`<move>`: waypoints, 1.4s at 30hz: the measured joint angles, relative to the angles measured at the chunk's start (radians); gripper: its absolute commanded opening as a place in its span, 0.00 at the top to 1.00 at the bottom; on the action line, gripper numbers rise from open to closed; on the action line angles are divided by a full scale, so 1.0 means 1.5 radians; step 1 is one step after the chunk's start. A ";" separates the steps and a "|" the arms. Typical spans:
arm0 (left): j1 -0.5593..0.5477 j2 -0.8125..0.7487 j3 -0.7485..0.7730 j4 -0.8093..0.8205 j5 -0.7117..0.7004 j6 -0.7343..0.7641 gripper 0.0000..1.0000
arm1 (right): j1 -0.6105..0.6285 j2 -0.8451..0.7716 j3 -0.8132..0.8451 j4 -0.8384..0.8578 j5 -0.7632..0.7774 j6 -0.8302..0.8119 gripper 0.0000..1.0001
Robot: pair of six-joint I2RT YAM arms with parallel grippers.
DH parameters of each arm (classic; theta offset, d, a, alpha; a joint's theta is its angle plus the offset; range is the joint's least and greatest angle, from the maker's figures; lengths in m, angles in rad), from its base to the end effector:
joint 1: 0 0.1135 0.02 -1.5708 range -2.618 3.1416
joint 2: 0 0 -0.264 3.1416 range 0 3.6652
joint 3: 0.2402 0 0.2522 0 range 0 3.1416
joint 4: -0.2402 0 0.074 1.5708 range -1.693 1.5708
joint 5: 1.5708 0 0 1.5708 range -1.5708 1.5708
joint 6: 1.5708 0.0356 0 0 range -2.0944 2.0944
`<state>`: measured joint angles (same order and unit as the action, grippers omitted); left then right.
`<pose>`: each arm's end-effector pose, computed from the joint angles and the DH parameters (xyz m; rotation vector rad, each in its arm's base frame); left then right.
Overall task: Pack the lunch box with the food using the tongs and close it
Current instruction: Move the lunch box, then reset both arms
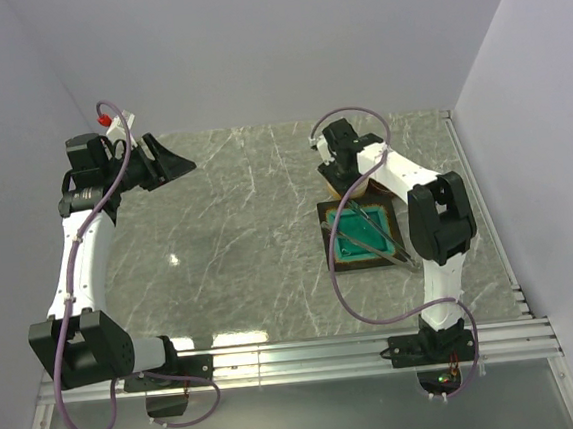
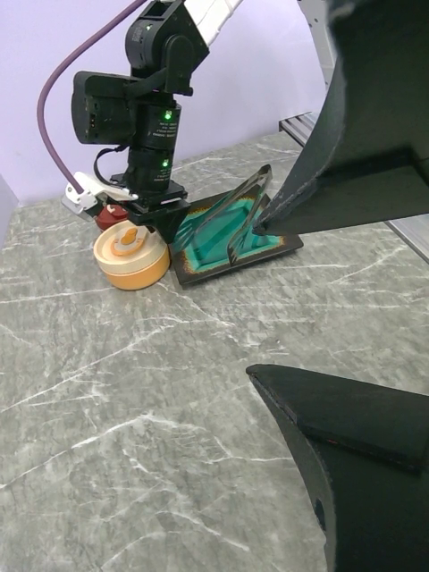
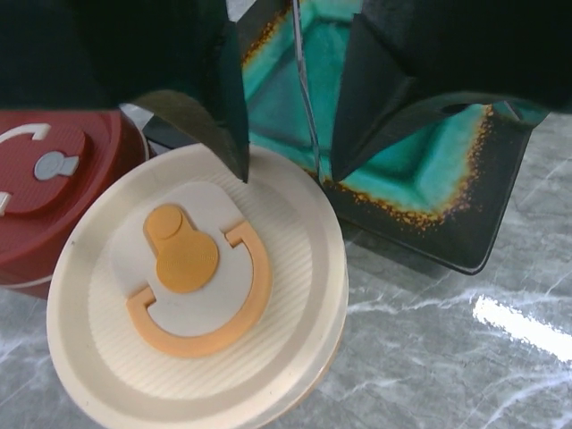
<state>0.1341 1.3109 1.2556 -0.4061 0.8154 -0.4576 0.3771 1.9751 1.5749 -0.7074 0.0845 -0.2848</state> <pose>0.2891 0.0128 0.3712 -0.0695 2.0209 -1.0276 0.3932 0.1525 0.2181 -0.8437 2.5375 -0.0838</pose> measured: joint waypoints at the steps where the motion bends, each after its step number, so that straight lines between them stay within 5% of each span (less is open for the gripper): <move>1: 0.000 0.000 0.000 0.000 0.000 0.000 0.35 | 0.000 0.000 0.003 -0.006 0.000 0.001 0.47; 8: 0.000 -0.008 -0.001 -0.002 -0.001 0.009 0.31 | 0.000 0.002 0.074 -0.050 -0.004 0.019 0.26; 15: 0.002 -0.022 -0.001 -0.025 -0.037 0.064 0.04 | -0.002 -0.015 0.200 -0.057 -0.027 0.044 0.06; 19: 0.003 -0.034 -0.010 -0.049 -0.081 0.112 0.01 | -0.017 -0.086 0.193 -0.054 -0.074 0.065 0.00; 33: 0.001 -0.133 -0.151 -0.096 -0.237 0.276 0.00 | -0.210 -0.589 -0.277 0.048 -0.274 0.132 0.00; 42: -0.073 -0.191 -0.263 -0.093 -0.352 0.329 0.01 | -0.224 -0.705 -0.449 0.022 -0.296 0.106 0.00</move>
<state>0.0246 1.0245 0.8612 -0.5457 0.2867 0.0357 0.0414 0.9173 0.9009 -0.6739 -0.3595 -0.1265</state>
